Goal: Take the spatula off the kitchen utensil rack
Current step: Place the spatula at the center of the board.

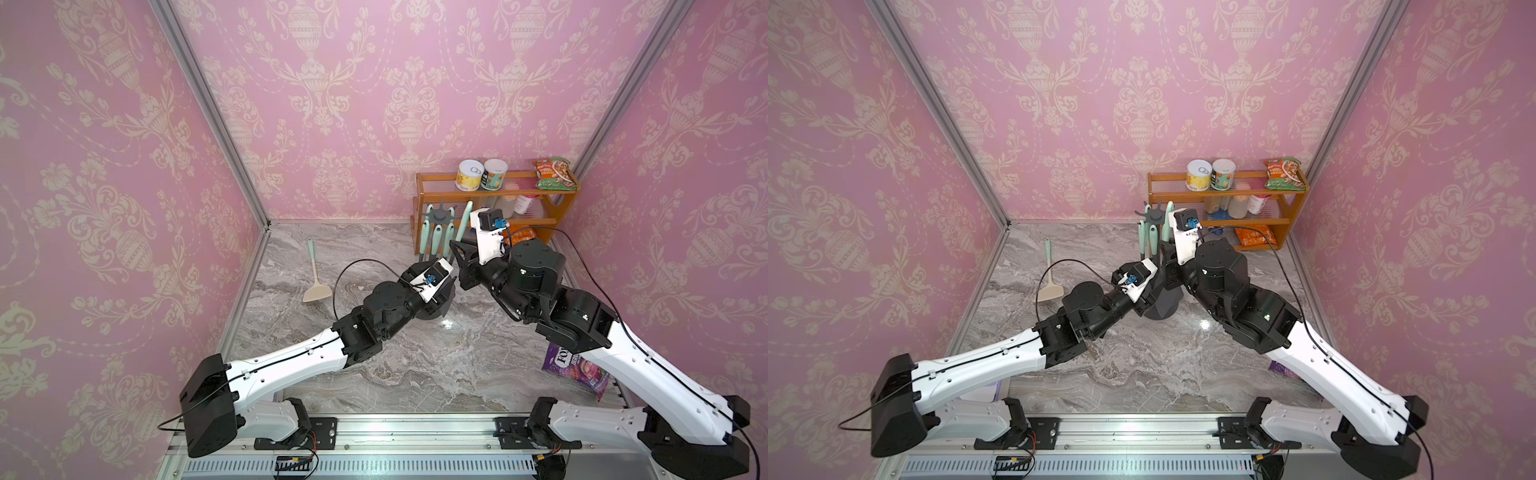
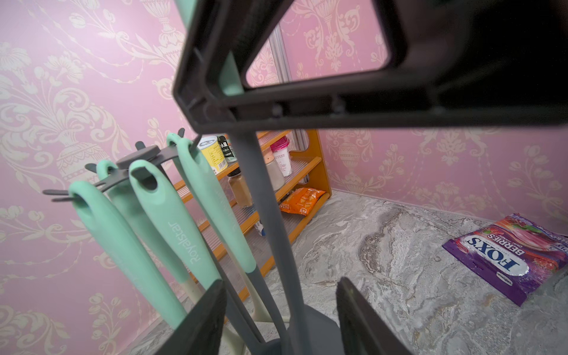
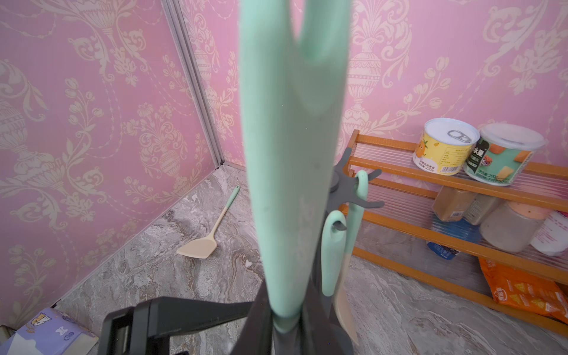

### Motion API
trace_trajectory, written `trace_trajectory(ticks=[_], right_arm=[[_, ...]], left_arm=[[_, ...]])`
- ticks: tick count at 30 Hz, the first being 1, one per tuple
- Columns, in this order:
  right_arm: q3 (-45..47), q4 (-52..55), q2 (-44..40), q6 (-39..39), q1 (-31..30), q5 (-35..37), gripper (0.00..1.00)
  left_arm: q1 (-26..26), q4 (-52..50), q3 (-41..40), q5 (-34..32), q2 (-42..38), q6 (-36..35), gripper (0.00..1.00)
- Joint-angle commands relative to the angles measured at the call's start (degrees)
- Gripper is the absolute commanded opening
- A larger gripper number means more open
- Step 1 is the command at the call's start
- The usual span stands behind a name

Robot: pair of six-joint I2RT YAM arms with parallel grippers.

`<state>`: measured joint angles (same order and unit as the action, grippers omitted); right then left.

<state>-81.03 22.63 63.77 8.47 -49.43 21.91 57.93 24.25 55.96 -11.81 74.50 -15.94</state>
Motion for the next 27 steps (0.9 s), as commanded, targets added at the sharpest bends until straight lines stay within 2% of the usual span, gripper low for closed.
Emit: trace_trajectory(ticks=[1, 6, 10, 12, 21, 22, 24, 27], right_arm=[[-0.35, -3.82, -2.15, 1.44, -0.41, -1.55, 0.00], [0.10, -4.31, -2.40, 1.70, -0.40, -3.03, 0.00], [0.66, -5.49, -2.66, 2.25, -0.48, -4.63, 0.00], [0.70, -5.47, -2.60, 2.25, -0.46, -5.03, 0.00], [0.47, -3.76, -2.52, 1.56, -0.42, -3.63, 0.00], [0.02, -3.29, -2.16, 1.38, -0.41, -3.60, 0.04], [-0.26, -3.25, -1.79, 1.31, -0.45, -4.08, 0.21], [-0.57, -3.31, -1.38, 1.11, -0.40, -4.51, 0.38]], left_arm=[[0.43, 1.67, 2.66, -0.42, 0.47, -0.54, 0.51], [0.37, 1.09, 3.23, 1.68, 0.38, -0.23, 0.38], [0.37, 0.40, 3.59, 2.58, 0.52, -0.14, 0.35], [0.34, 0.18, 3.67, 2.74, 0.56, -0.06, 0.31], [-1.09, -1.41, 1.59, 3.90, -3.18, 1.78, 0.13], [-1.66, -1.82, 1.06, 4.66, -4.20, 2.45, 0.12], [-3.07, -3.29, 0.00, 6.33, -6.71, 3.88, 0.09], [-5.75, -6.63, -1.74, 9.04, -11.90, 5.57, 0.05]])
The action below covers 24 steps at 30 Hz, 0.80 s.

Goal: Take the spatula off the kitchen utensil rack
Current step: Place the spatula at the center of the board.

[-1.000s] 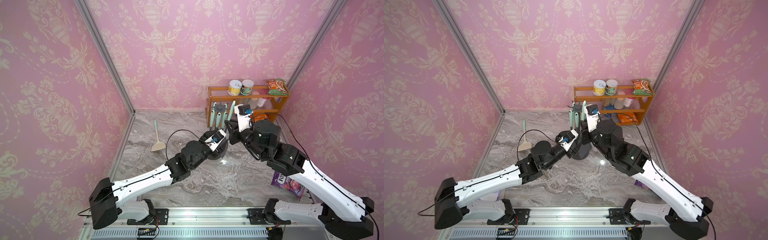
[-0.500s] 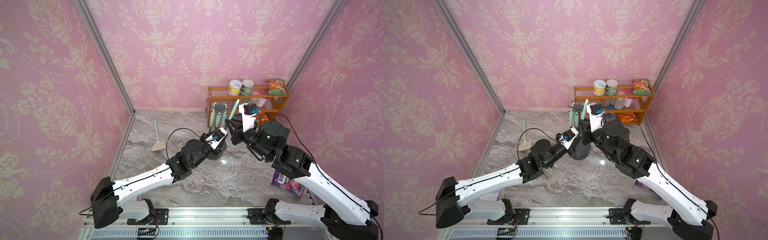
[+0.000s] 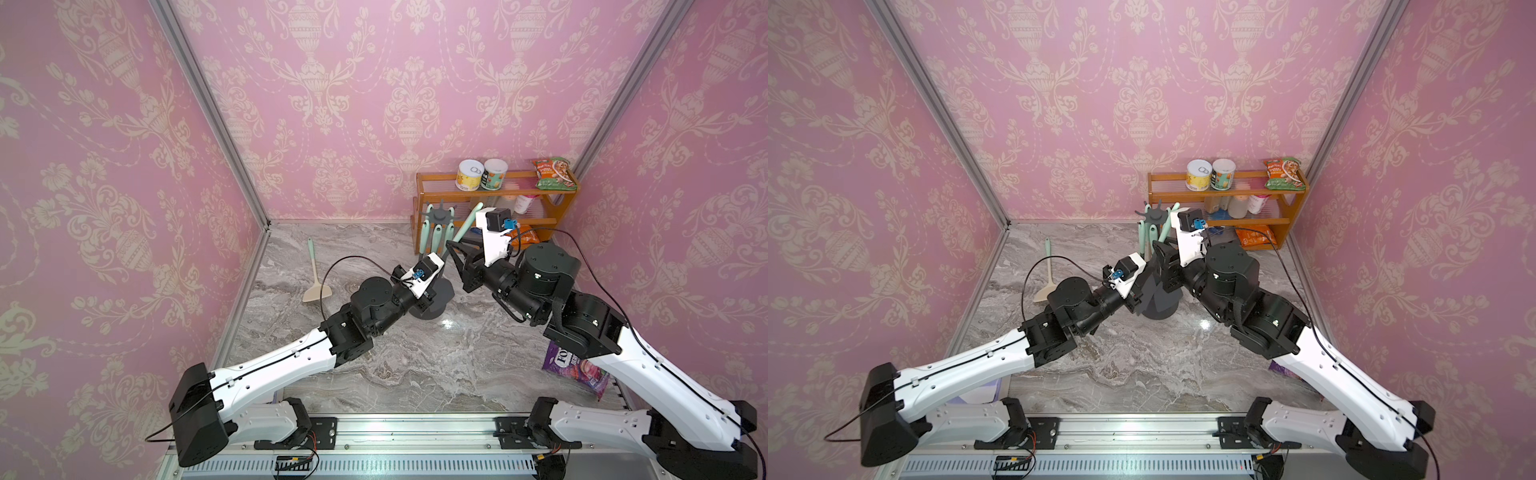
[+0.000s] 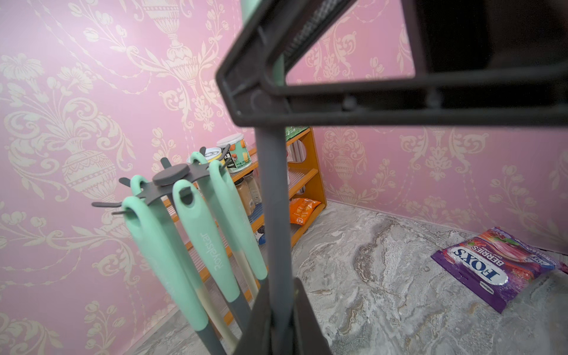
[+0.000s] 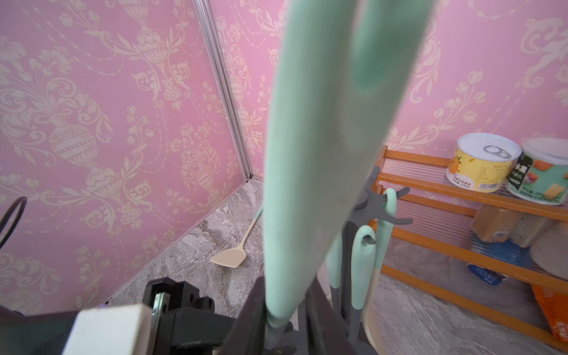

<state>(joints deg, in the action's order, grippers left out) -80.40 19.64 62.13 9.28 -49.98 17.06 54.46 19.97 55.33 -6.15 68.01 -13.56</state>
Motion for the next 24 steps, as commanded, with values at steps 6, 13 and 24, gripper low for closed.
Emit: trace_trajectory(ticks=[6, 13, 24], right_arm=[[-2.57, 1.71, 1.19, -1.32, 0.23, 1.56, 0.57], [-3.01, 2.79, 1.03, -2.71, 0.85, 2.87, 0.58], [-5.25, 11.07, 2.94, -0.94, 8.27, -3.24, 0.61]], left_arm=[[-8.99, -11.74, -3.56, 8.23, -17.08, 6.51, 0.00], [-23.85, -19.59, -3.22, 20.35, -20.77, 15.18, 0.00], [-51.62, -5.70, -3.65, 47.92, 1.32, 42.77, 0.00]])
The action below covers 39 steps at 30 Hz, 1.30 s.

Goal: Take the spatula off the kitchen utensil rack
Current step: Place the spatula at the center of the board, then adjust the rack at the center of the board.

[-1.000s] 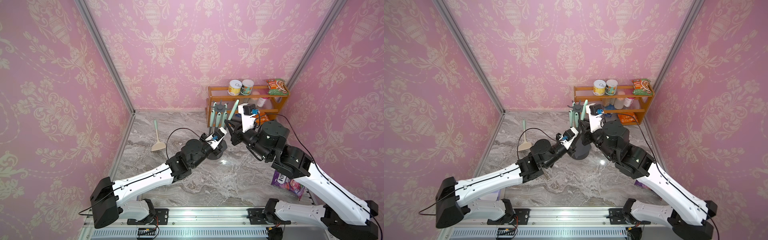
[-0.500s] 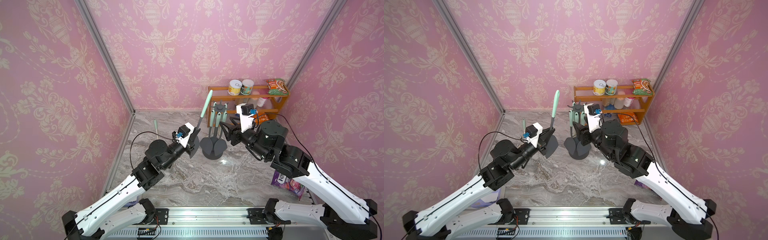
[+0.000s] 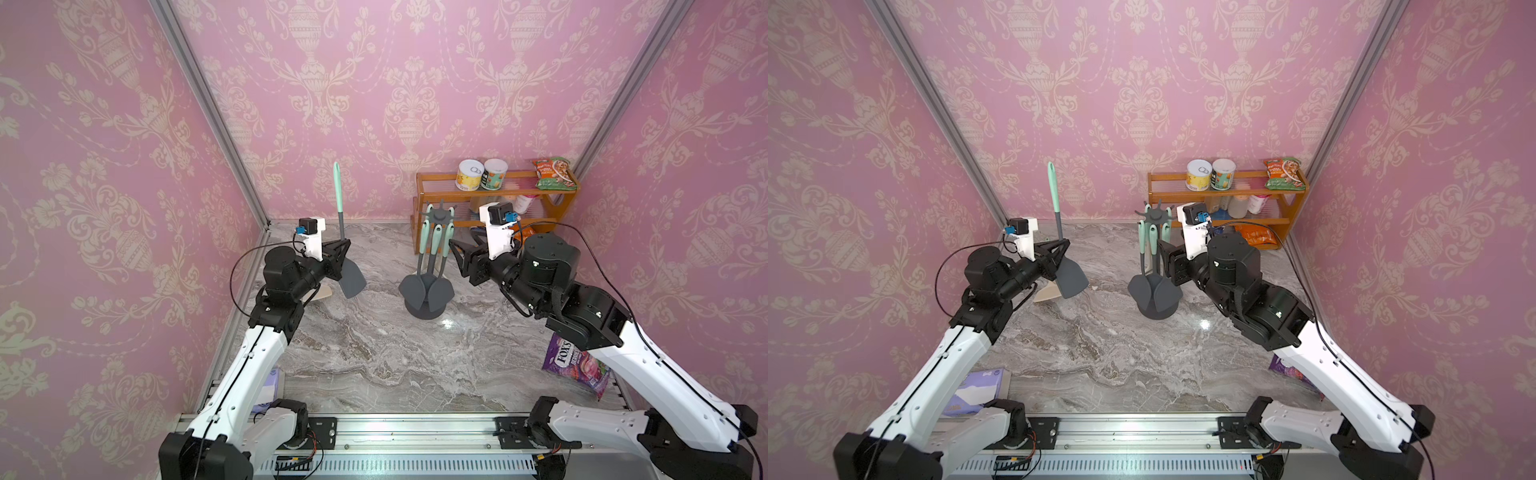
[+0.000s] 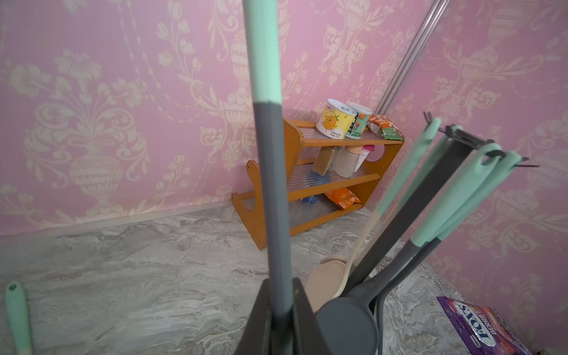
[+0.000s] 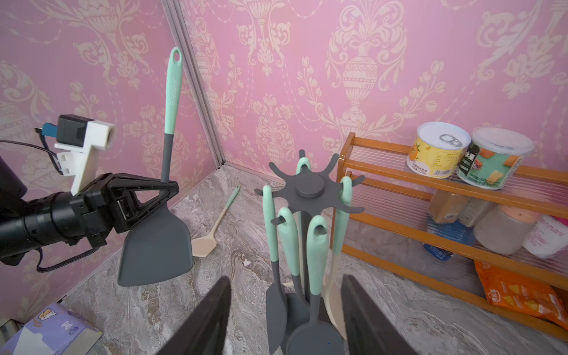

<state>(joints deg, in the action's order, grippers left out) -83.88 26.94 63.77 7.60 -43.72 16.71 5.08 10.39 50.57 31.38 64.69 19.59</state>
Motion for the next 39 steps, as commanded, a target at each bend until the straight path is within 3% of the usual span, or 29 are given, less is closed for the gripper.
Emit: trace_trajectory(ticks=[1, 5, 10, 13, 17, 28, 31, 39], right_arm=[[-1.65, 4.30, 1.89, 0.92, 3.20, -4.03, 0.62], [0.17, 4.37, 3.76, 1.66, 7.77, -8.43, 0.63], [4.51, 0.88, 5.50, 3.36, 12.81, -13.78, 0.64], [5.55, -0.49, 7.23, 3.74, 14.05, -15.18, 0.64], [5.26, -1.70, 10.02, 3.81, 14.79, -16.33, 0.64], [4.85, -2.11, 12.53, 4.52, 15.59, -16.20, 0.64], [5.50, -1.67, 11.55, 5.02, 15.60, -15.64, 0.64], [9.03, -0.65, 6.37, 5.59, 15.60, -13.04, 0.65]], left_arm=[[-3.10, 3.56, 1.92, 10.98, 7.28, 10.68, 0.00], [-7.02, 0.02, 5.71, 13.05, 17.40, 11.97, 0.00], [-12.35, 3.08, 5.77, 12.63, 25.40, 13.53, 0.01], [-13.66, 0.18, 9.84, 16.15, 32.87, 12.02, 0.02], [-13.78, 5.82, 11.45, 18.20, 40.35, 14.65, 0.00], [-13.61, 3.07, 17.35, 23.72, 49.54, 12.30, 0.02], [-13.61, -1.39, 19.04, 23.39, 50.68, 9.62, 0.02], [-13.61, -1.55, 17.83, 21.68, 51.95, 9.16, 0.04]])
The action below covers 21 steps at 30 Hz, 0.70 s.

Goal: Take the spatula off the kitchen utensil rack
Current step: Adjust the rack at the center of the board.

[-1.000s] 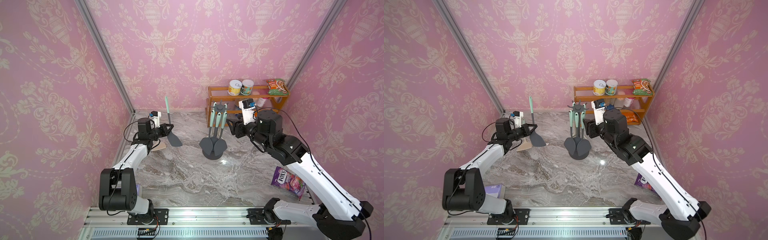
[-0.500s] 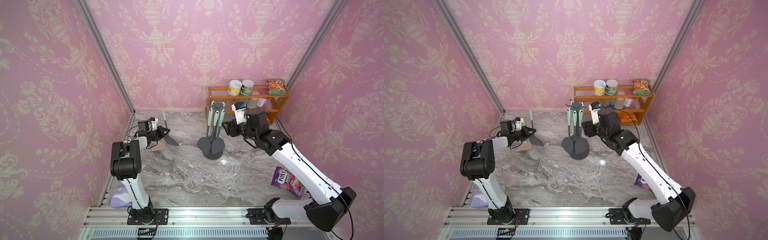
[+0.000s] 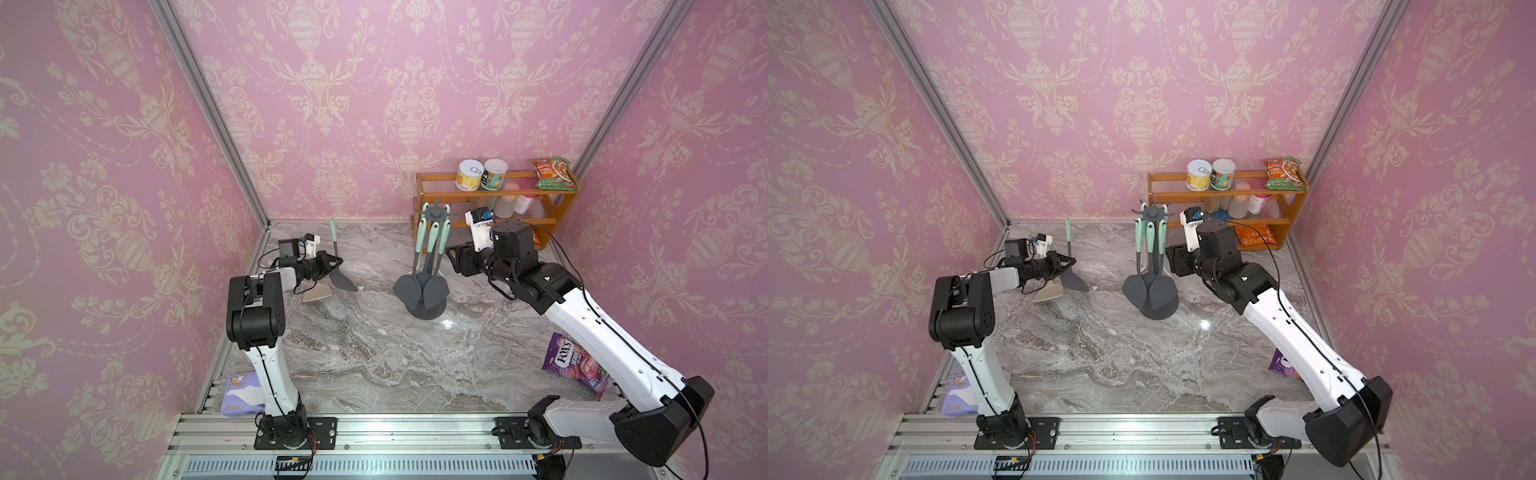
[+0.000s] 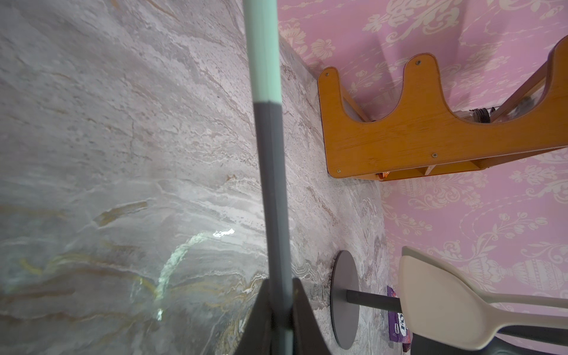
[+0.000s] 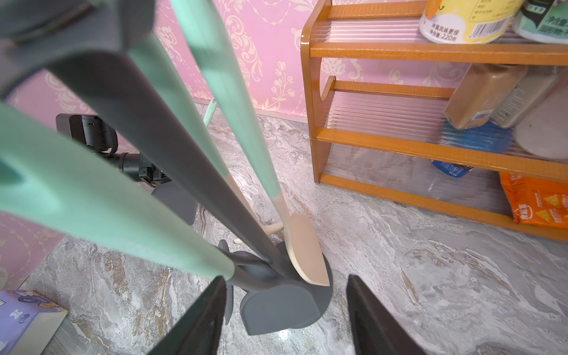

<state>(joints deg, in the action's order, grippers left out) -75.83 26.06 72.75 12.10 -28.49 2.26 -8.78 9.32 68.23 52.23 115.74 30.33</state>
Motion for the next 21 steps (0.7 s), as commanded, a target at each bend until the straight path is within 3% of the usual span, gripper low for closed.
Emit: trace_trajectory(ticks=[1, 13, 21], right_arm=[[1.04, 0.53, -2.98, 1.09, 0.37, 1.42, 0.66], [3.37, 3.56, -7.30, 1.39, 0.37, 3.32, 0.70], [3.74, 4.39, -8.40, 1.61, 0.37, 4.30, 0.70]], left_arm=[[0.25, 1.43, -0.55, 0.99, 0.79, -0.50, 0.04], [0.51, 1.40, -0.14, -0.21, 4.91, -0.56, 0.08], [0.51, 2.01, 0.89, -2.23, 6.49, 0.52, 0.19]])
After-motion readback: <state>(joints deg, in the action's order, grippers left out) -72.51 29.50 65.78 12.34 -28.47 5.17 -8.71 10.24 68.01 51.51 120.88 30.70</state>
